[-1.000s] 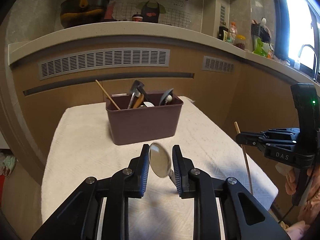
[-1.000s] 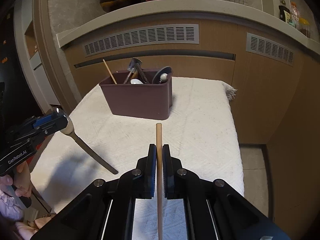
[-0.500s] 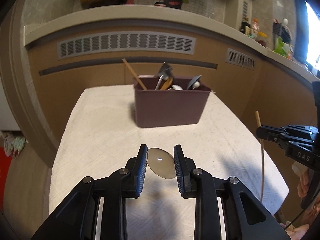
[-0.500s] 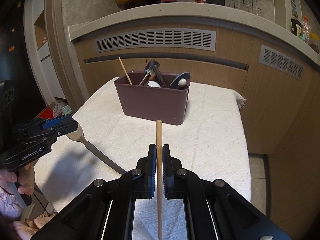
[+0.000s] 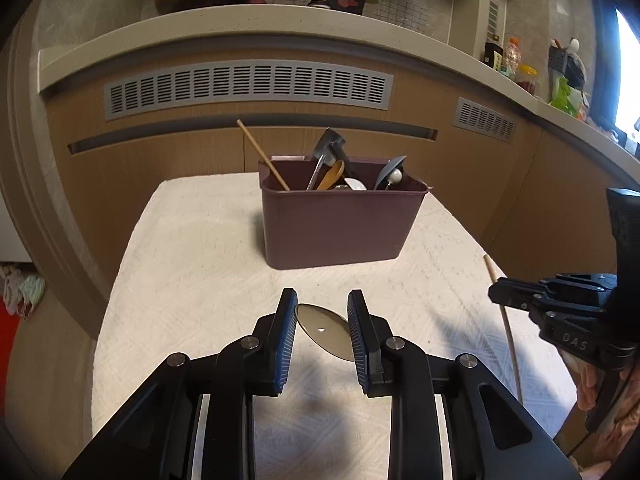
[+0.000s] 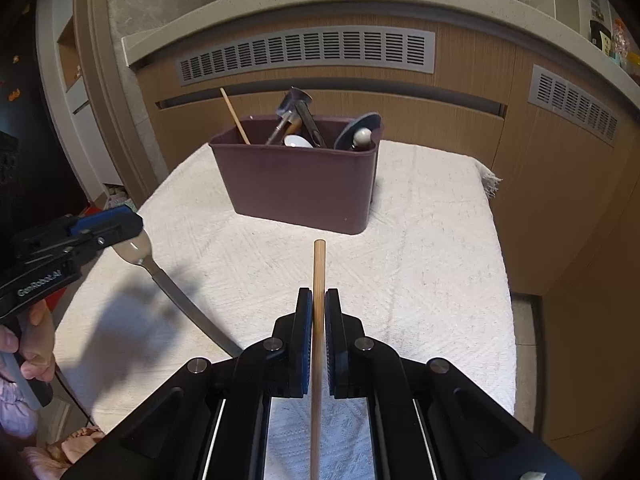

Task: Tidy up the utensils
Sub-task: 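Carry the dark spoon and chopstick over the caddy and open both tools to drop them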

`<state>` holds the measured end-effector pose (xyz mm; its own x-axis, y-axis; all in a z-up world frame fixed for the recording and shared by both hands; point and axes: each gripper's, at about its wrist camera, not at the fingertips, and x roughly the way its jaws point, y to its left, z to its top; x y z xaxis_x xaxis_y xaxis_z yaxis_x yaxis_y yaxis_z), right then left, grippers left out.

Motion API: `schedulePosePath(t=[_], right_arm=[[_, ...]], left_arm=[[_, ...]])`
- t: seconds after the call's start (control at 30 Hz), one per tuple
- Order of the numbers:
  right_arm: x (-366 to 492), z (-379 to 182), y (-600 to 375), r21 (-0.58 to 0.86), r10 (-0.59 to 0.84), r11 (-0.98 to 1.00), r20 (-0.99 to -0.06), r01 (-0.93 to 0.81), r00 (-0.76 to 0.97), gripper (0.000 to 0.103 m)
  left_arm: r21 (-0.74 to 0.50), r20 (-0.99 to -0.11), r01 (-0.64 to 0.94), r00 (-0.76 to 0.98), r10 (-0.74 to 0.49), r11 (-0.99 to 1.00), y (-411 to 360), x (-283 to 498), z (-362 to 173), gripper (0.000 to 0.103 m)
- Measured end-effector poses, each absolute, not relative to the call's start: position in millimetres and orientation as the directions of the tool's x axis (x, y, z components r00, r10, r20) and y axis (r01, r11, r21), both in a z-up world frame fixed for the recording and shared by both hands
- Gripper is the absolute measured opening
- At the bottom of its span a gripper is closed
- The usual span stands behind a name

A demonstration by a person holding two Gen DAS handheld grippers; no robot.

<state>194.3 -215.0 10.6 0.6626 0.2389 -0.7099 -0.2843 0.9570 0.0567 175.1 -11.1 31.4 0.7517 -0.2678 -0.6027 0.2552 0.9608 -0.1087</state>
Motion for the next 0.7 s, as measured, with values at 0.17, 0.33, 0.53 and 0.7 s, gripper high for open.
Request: schedulePosePath(t=[0.17,0.33,0.53,0.7], right_arm=[[205.4,-4.6,-217.8,0.053,0.220,0.961,-0.740,-0.271,0.636,0.005],[216.3,-16.2,-224.2,0.087,0.227,0.964,-0.762,-0.252,0.607,0.005],[210.7,-5.8,-224.3,0.111,0.262,0.956,-0.737,-0.270,0.624,0.005],[201.0,8.5,-221.5,0.100,0.276,0.950,-0.707,-0.294,0.651,0.005]], left_arm=[[-0.116,-0.601,0.266,0.748,-0.281,0.957,-11.9,180.0,34.3,0.024],[-0.128,-0.598,0.270,0.747,-0.292,0.954,-10.5,182.1,37.3,0.022],[-0.144,-0.581,0.289,0.749,-0.317,0.947,-8.9,176.9,46.1,0.019],[-0.146,-0.576,0.297,0.750,-0.325,0.944,-11.8,171.0,49.5,0.019]])
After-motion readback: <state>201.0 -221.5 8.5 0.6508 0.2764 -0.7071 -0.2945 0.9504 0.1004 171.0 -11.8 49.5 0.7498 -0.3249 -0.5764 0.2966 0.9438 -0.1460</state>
